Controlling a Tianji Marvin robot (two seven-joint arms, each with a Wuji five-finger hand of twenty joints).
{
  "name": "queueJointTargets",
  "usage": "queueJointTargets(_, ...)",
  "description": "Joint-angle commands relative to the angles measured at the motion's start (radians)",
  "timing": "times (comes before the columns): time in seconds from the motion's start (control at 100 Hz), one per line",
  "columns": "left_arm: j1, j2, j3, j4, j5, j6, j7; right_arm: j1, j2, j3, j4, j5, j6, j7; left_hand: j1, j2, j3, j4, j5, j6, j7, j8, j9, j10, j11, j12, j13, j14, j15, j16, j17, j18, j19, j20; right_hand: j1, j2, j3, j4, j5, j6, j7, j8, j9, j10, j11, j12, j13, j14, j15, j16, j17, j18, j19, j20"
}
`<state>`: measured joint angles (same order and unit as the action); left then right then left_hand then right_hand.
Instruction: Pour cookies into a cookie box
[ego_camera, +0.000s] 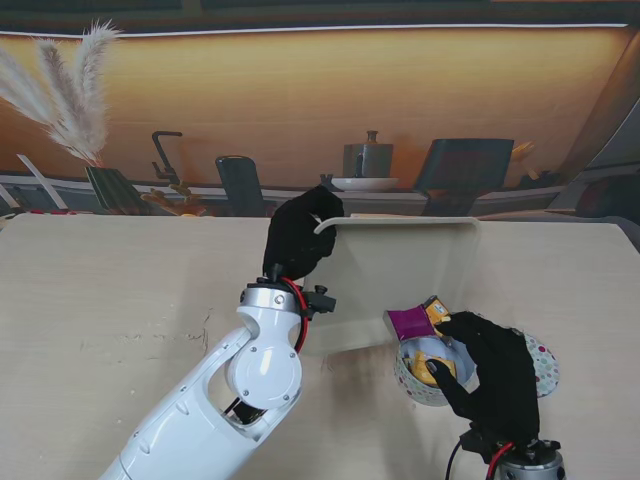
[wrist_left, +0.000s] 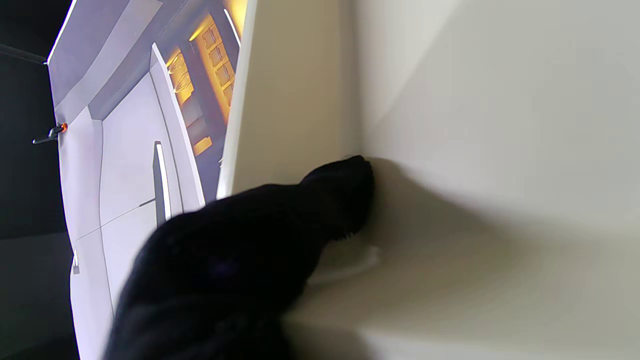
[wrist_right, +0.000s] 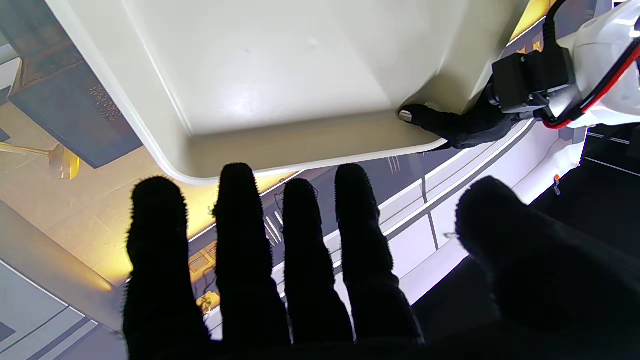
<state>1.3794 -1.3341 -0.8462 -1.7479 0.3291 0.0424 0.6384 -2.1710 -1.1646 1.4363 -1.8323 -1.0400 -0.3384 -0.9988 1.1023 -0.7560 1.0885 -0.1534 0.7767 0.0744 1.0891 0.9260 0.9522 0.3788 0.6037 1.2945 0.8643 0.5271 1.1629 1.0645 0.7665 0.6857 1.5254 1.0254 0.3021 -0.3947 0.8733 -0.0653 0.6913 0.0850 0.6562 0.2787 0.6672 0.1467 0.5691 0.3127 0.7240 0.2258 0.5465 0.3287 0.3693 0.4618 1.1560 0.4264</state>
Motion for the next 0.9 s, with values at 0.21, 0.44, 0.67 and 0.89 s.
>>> queueJointTargets(0.21, 0.001, -0.002, 0.018, -0.004, 0.024, -0.005, -0.03, -0.005, -0.004, 0.0, -0.002, 0.002, -0.002, 0.012, 0.051, 0.109, 0.148, 0.086, 0.027, -0.029, 0.043, 0.003, 0.104, -0.111, 0.168, 0.028, 0.103, -0.071, 0.175, 0.013, 0.027, 0.012, 0.032, -0.014, -0.022, 0.001, 0.018, 0.0, 0.001, 0.001, -0.018, -0.002, -0.004, 0.008, -0.006, 0.0, -0.021, 0.035, -0.005, 0.008, -0.012, 0.011, -0.005, -0.013)
queueJointTargets(0.44, -0.003, -0.005, 0.024, 0.003, 0.036, -0.008, -0.016, -0.008, -0.005, 0.001, -0.003, 0.001, -0.001, 0.008, 0.05, 0.109, 0.149, 0.087, 0.026, -0.029, 0.044, 0.003, 0.105, -0.11, 0.169, 0.027, 0.103, -0.07, 0.176, 0.012, 0.028, 0.012, 0.032, -0.018, -0.022, 0.0, 0.018, 0.0, 0.001, 0.001, -0.018, -0.002, -0.004, 0.008, -0.005, 0.0, -0.024, 0.035, -0.006, 0.008, -0.012, 0.011, -0.006, -0.015)
queueJointTargets(0.67, -0.002, -0.01, 0.024, -0.001, 0.041, -0.013, 0.006, -0.007, -0.005, 0.0, -0.002, 0.003, -0.002, 0.013, 0.048, 0.109, 0.151, 0.088, 0.026, -0.031, 0.045, 0.003, 0.106, -0.111, 0.17, 0.026, 0.104, -0.071, 0.176, 0.012, 0.03, 0.012, 0.034, -0.02, -0.023, 0.001, 0.017, -0.001, 0.0, 0.003, -0.018, -0.002, -0.007, 0.007, -0.004, 0.001, -0.027, 0.034, -0.006, 0.008, -0.014, 0.01, -0.007, -0.018)
queueJointTargets(0.89, -0.003, -0.013, 0.021, 0.0, 0.046, -0.017, 0.02, -0.009, -0.006, 0.001, -0.002, 0.005, -0.001, 0.01, 0.048, 0.108, 0.153, 0.088, 0.026, -0.029, 0.045, 0.002, 0.106, -0.11, 0.171, 0.025, 0.105, -0.07, 0.178, 0.011, 0.03, 0.012, 0.036, -0.023, -0.022, 0.001, 0.018, 0.0, 0.001, 0.004, -0.018, -0.003, -0.006, 0.008, -0.003, 0.001, -0.025, 0.036, -0.005, 0.008, -0.014, 0.011, -0.006, -0.021)
